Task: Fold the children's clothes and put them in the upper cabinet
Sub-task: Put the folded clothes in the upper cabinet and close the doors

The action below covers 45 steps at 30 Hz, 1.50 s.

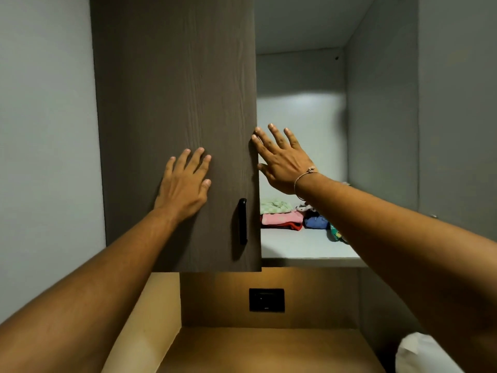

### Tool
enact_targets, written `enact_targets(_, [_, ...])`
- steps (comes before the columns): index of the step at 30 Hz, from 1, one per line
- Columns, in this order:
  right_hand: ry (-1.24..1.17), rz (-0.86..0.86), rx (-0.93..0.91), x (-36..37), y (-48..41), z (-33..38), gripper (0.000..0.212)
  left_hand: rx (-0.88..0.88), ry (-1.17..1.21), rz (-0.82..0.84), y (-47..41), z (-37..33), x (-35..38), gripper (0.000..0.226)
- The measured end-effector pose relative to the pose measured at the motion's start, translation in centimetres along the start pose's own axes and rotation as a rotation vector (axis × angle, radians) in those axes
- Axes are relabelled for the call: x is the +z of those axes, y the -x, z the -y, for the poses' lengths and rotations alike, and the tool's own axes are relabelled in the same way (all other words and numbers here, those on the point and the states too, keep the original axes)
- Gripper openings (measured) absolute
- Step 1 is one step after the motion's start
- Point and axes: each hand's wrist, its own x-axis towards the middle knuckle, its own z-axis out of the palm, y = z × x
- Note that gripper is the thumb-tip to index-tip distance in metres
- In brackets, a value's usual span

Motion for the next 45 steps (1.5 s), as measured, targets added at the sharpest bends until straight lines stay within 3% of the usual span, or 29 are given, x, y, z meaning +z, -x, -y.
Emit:
enact_targets(5, [-0.022, 0.067, 0.120, -1.6, 7.3, 0.0, 0.065, 0.053, 0.013, 0.073, -0.3, -0.4, -3.1, 0.059])
enact_targets(9, [-0.125, 0.020, 0.361, -5.0, 13.9, -0.5, 0.067, 0.126, 0.125, 0.027, -0.5, -3.3, -6.1, 0.060])
enact_targets(15, [-0.185, -0.221, 0.735, -13.2, 24.6, -1.3, 0.069, 0.323, 0.303, -0.110, -2.5, -12.6, -13.1, 0.061])
enact_targets(21, [-0.047, -0.520, 0.914, -21.0, 31.3, -4.3, 0.074, 0.681, 0.348, -0.379, -4.0, -26.1, -23.0, 0.062])
enact_targets(29, [-0.223, -0.389, 1.169, -23.1, 35.5, -9.9, 0.078, 0.893, 0.356, -0.541, -5.1, -37.7, -33.1, 0.060])
enact_targets(32, [-0.372, -0.408, 1.188, -22.6, 35.6, -10.2, 0.071, 0.923, 0.294, -0.526, -5.6, -39.7, -33.8, 0.059])
enact_targets(37, [-0.446, -0.491, 1.145, -23.0, 35.1, -8.4, 0.079, 0.912, 0.231, -0.471, -6.1, -39.3, -33.3, 0.056])
enact_targets(45, [-0.651, -0.573, 0.860, -22.2, 31.6, -0.2, 0.066, 0.827, 0.261, -0.603, -3.6, -29.0, -30.6, 0.054])
